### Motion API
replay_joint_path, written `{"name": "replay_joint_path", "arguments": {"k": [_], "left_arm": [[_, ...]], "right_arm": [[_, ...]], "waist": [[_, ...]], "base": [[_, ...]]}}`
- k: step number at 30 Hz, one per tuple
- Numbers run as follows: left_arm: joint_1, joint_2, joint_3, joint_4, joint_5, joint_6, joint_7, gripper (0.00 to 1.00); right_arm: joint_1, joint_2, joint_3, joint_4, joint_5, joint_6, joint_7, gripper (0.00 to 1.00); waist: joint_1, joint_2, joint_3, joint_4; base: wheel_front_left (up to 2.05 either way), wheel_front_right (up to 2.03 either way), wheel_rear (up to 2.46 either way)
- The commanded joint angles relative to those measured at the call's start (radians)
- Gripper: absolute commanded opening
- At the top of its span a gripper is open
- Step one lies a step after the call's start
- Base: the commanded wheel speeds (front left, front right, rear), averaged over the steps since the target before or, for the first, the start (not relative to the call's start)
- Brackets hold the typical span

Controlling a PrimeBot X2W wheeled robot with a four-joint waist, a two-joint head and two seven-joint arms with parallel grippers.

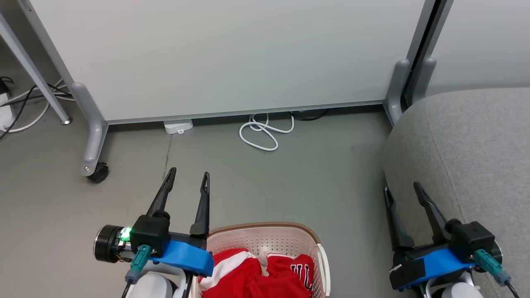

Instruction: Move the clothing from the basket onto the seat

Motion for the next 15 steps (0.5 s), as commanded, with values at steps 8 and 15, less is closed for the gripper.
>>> {"name": "replay_joint_path", "arguments": {"k": [8, 15], "left_arm": [[-0.017, 0.002, -0.005, 0.011, 0.016, -0.007, -0.01, 1.0], [-0.019, 0.001, 0.001, 0.027, -0.002, -0.015, -0.01, 1.0]], "right_arm": [[-0.013, -0.006, 0.002, 0.006, -0.017, 0.002, -0.012, 1.0], [-0.009, -0.006, 0.002, 0.009, 0.004, 0.002, -0.012, 1.0]], "waist": [[0.0, 0.0, 0.003, 0.003], [0.0, 0.0, 0.003, 0.005]], "base": [[0.0, 0.0, 0.0], [0.0, 0.0, 0.0]]}}
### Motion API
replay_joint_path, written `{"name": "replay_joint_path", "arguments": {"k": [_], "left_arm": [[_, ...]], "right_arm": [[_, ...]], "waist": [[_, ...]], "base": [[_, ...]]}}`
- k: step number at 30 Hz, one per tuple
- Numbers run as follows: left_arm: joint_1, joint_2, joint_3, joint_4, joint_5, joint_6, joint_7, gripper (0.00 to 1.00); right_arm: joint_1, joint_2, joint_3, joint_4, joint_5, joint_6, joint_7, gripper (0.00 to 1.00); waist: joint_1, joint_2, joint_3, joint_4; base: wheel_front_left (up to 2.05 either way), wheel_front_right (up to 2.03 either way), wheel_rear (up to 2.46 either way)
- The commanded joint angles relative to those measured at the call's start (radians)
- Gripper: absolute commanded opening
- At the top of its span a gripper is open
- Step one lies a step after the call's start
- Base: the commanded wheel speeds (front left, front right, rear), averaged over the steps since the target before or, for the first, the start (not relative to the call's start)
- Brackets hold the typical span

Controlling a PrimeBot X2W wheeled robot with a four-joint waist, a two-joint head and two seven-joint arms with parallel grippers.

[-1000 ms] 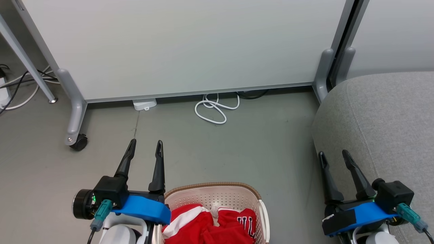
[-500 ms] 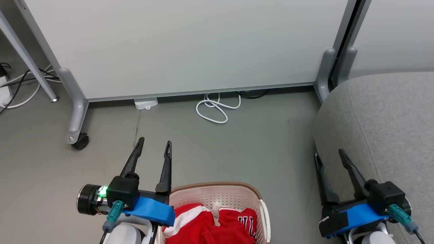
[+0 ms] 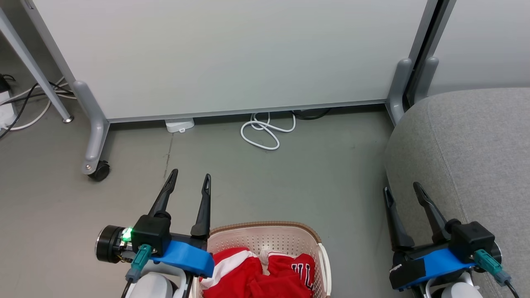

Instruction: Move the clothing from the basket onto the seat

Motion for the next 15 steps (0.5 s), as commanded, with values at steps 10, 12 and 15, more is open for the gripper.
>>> {"name": "replay_joint_path", "arguments": {"k": [10, 12, 15], "left_arm": [[-0.014, 0.0, 0.006, 0.013, -0.013, -0.009, -0.005, 1.0], [-0.014, 0.0, 0.006, 0.015, -0.014, -0.009, -0.005, 1.0], [-0.017, 0.0, 0.006, 0.017, -0.014, -0.009, -0.005, 1.0]], "right_arm": [[-0.007, -0.005, 0.0, 0.004, 0.012, 0.002, -0.004, 1.0], [-0.007, -0.005, 0.002, 0.005, 0.014, 0.002, -0.004, 1.0], [-0.008, -0.005, 0.003, 0.003, 0.015, 0.002, -0.004, 1.0]], "waist": [[0.0, -0.0001, 0.002, 0.0], [0.0, -0.0001, 0.002, -0.001], [0.0, -0.0001, 0.006, -0.001]], "base": [[0.0, 0.0, 0.0], [0.0, 0.0, 0.0], [0.0, 0.0, 0.0]]}}
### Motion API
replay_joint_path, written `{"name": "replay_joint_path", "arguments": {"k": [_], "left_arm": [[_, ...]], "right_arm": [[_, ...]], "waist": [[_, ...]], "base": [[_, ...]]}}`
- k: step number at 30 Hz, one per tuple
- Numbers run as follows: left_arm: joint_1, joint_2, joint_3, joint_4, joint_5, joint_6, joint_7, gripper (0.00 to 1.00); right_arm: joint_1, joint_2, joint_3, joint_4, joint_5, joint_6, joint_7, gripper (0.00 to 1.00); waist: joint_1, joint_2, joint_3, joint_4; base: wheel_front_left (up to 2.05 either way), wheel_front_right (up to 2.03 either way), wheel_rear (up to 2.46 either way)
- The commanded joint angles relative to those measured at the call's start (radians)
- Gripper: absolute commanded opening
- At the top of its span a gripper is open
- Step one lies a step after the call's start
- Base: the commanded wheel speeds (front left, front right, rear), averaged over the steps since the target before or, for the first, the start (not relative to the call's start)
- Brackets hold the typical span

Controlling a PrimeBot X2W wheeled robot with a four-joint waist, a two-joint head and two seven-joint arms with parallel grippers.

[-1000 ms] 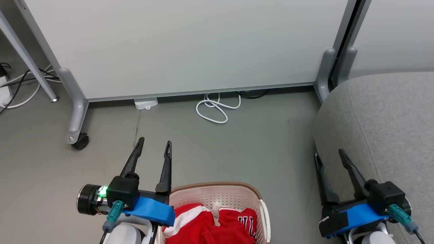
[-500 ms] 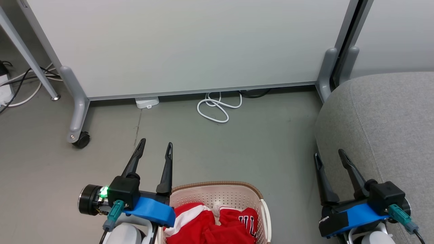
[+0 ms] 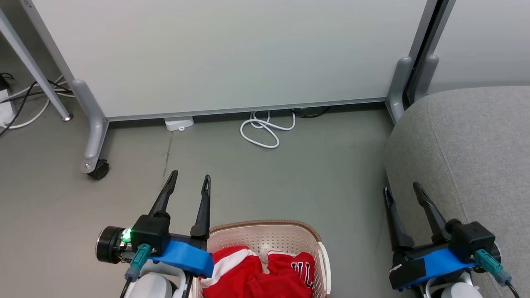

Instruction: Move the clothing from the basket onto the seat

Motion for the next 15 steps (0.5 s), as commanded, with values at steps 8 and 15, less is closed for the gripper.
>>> {"name": "replay_joint_path", "arguments": {"k": [8, 15], "left_arm": [[-0.057, 0.0, -0.023, 0.031, 0.005, -0.012, -0.005, 1.0], [-0.135, 0.0, -0.079, 0.115, 0.0, -0.03, -0.004, 1.0]], "right_arm": [[-0.023, -0.005, -0.006, -0.022, -0.008, 0.002, -0.004, 1.0], [-0.049, -0.005, -0.013, -0.05, -0.015, 0.002, -0.004, 1.0]], "waist": [[0.0, 0.0, 0.036, -0.006], [0.0, 0.0, 0.103, -0.029]], "base": [[0.0, 0.0, 0.0], [0.0, 0.0, 0.0]]}}
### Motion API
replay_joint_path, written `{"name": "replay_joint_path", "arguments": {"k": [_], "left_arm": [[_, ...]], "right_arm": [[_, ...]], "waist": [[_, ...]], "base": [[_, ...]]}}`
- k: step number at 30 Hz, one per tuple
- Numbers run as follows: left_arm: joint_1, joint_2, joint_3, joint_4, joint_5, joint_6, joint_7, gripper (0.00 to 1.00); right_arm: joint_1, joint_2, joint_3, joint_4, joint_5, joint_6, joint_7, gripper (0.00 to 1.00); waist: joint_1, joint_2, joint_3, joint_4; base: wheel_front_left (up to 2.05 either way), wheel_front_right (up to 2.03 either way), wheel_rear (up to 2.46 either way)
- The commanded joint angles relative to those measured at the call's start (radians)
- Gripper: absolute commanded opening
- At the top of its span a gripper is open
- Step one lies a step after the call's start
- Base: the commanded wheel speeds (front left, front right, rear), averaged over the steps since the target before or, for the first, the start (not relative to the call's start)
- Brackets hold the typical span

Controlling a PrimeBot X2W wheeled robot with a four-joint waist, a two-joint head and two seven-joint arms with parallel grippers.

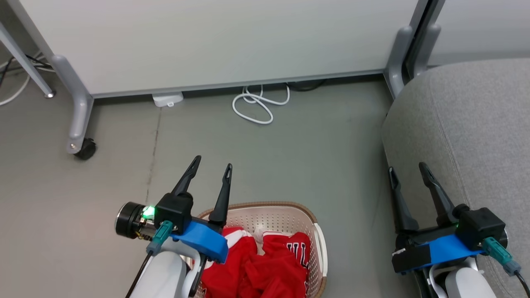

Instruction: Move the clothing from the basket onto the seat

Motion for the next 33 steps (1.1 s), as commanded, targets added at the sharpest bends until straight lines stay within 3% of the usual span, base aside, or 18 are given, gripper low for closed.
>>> {"name": "replay_joint_path", "arguments": {"k": [1, 15, 33], "left_arm": [[-0.027, 0.001, -0.005, 0.007, 0.0, -0.004, -0.003, 1.0], [-0.267, 0.032, -0.178, 0.286, 0.044, -0.033, -0.003, 1.0], [-0.551, 0.059, -0.595, 0.629, -0.102, -0.031, -0.003, 1.0]], "right_arm": [[-0.015, -0.004, -0.002, -0.007, -0.005, 0.002, -0.003, 1.0], [-0.134, -0.004, 0.003, -0.075, -0.017, 0.001, -0.003, 1.0], [-0.282, -0.004, 0.03, -0.141, -0.009, 0.001, -0.003, 1.0]], "waist": [[-0.0001, 0.0, 0.025, -0.014], [-0.0001, 0.0, 0.265, -0.105], [-0.0001, 0.0, 0.543, -0.168]], "base": [[0.0, 0.0, 0.0], [0.0, 0.0, 0.0], [0.0, 0.0, 0.0]]}}
